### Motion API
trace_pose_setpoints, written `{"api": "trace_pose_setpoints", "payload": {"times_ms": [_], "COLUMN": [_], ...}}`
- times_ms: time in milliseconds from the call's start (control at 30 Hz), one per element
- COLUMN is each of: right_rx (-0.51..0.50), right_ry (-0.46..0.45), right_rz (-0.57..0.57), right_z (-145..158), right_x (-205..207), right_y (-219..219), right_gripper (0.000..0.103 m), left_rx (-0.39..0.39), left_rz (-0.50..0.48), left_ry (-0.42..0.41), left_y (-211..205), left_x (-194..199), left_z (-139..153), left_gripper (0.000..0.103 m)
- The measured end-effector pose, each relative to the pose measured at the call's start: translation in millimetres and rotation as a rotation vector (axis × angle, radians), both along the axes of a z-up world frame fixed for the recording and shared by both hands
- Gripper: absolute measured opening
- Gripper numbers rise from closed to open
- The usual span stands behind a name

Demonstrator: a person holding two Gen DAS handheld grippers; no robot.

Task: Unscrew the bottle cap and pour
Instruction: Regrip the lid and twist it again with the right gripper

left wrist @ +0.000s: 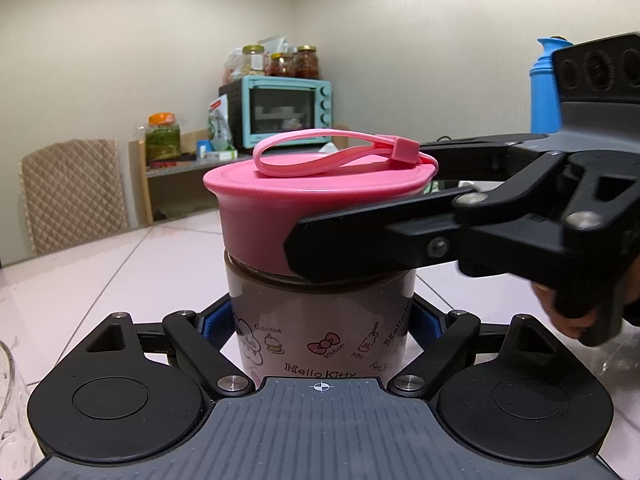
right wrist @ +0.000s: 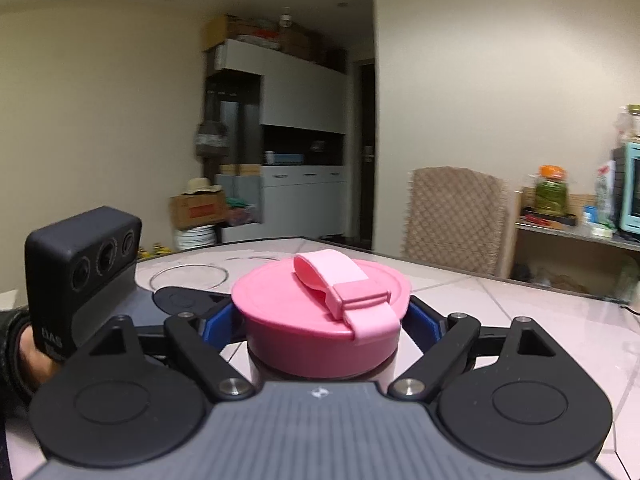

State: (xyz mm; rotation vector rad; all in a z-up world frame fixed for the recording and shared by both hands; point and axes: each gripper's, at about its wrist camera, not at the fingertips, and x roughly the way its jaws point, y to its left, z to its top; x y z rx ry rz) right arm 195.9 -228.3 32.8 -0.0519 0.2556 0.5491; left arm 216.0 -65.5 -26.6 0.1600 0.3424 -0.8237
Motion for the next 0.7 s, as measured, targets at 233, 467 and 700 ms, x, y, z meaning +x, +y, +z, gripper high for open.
{"api": "trace_pose_setpoints", "payload": {"times_ms": [233, 467, 700], "right_rx": [-0.011, -0.004, -0.006], "right_ry": [0.022, 0.028, 0.036], "right_rz": [-0.132, -0.267, -0.314], "right_z": [1, -8, -11], "right_x": [-11, -12, -8], "right_y": [11, 25, 38], "right_gripper": [0.095, 0.096, 0.095], "left_rx": [0.0, 0.0, 0.0], "left_rz": [0.0, 0.0, 0.0], "left_ry": [0.0, 0.0, 0.0], "left_y": [0, 0, 0], "left_x": [1, 1, 1], "left_z": [0, 0, 0], "left_gripper": [0.09, 0.09, 0.09]}}
